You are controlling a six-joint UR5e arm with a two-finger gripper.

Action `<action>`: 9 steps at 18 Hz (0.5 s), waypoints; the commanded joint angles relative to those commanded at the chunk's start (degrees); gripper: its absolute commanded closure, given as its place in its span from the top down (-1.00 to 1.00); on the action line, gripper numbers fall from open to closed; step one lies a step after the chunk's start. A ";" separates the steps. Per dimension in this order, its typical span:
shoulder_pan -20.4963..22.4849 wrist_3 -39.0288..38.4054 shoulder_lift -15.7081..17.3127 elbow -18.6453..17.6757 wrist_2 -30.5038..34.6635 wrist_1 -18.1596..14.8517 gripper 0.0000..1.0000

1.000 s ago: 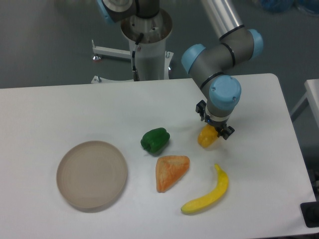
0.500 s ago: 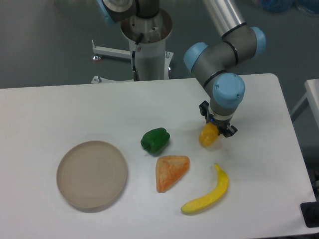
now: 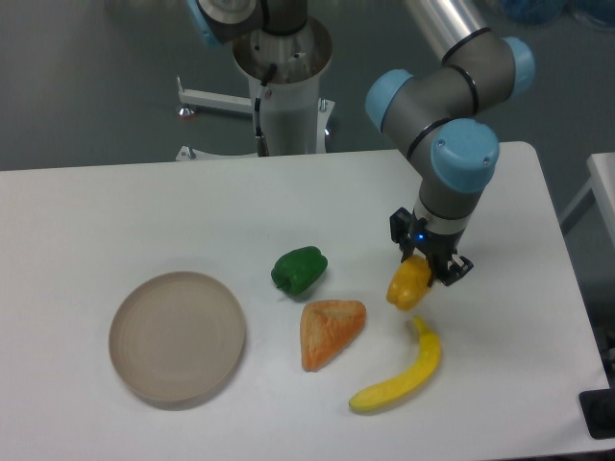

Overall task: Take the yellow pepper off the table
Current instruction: 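Lift the yellow pepper up off the table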

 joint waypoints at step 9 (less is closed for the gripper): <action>-1.59 -0.27 -3.08 2.65 0.88 2.19 -0.25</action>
